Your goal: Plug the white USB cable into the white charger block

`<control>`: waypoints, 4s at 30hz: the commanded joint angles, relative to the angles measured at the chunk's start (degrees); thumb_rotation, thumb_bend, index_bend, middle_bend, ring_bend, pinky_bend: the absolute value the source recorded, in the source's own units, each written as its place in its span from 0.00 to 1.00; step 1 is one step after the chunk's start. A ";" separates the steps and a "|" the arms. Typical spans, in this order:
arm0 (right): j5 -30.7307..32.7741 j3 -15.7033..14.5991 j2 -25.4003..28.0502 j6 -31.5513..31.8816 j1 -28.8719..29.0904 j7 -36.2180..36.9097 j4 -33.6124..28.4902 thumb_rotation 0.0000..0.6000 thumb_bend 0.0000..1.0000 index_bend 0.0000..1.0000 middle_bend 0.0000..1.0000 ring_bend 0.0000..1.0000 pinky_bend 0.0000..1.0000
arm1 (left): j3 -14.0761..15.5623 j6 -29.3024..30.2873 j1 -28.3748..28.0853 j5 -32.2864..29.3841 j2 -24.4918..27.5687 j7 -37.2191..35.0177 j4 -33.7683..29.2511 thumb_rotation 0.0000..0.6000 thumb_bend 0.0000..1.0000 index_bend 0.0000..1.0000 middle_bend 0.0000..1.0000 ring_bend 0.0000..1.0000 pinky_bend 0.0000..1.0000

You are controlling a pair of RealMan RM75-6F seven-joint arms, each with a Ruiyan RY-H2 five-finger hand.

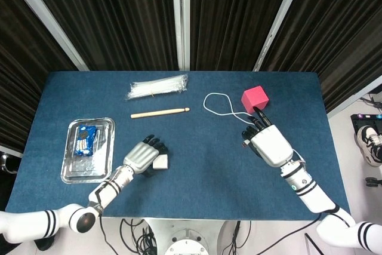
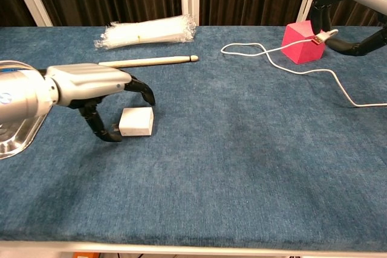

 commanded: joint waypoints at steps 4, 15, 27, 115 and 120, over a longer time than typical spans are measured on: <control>-0.23 -0.19 0.07 0.81 -0.52 0.90 0.54 1.00 0.33 0.64 0.50 0.21 0.00 | 1.02 1.39 -1.46 -3.74 -0.70 2.31 -0.01 1.00 0.21 0.24 0.17 0.07 0.00; -0.52 -0.37 0.16 2.08 -1.42 2.29 1.32 1.00 0.33 0.65 0.50 0.21 0.00 | 2.90 3.92 -2.74 -6.25 -0.48 3.16 -1.69 1.00 0.25 0.27 0.18 0.07 0.00; -0.49 -0.42 0.05 2.37 -1.92 2.39 1.59 1.00 0.33 0.65 0.50 0.21 0.00 | 3.47 4.45 -4.76 -7.75 -0.65 3.12 -1.48 1.00 0.25 0.29 0.19 0.07 0.00; 48.99 15.23 -33.86 -6.17 23.10 -30.93 2.16 1.00 0.34 0.68 0.53 0.30 0.00 | -8.30 32.09 -24.40 -45.74 -6.13 33.09 -11.85 0.99 0.22 0.48 0.56 0.45 0.13; 49.26 15.10 -34.14 -6.26 23.45 -30.83 2.71 1.00 0.34 0.67 0.53 0.30 0.00 | -8.32 32.36 -24.80 -46.09 -6.30 33.35 -11.92 0.99 0.22 0.48 0.56 0.45 0.13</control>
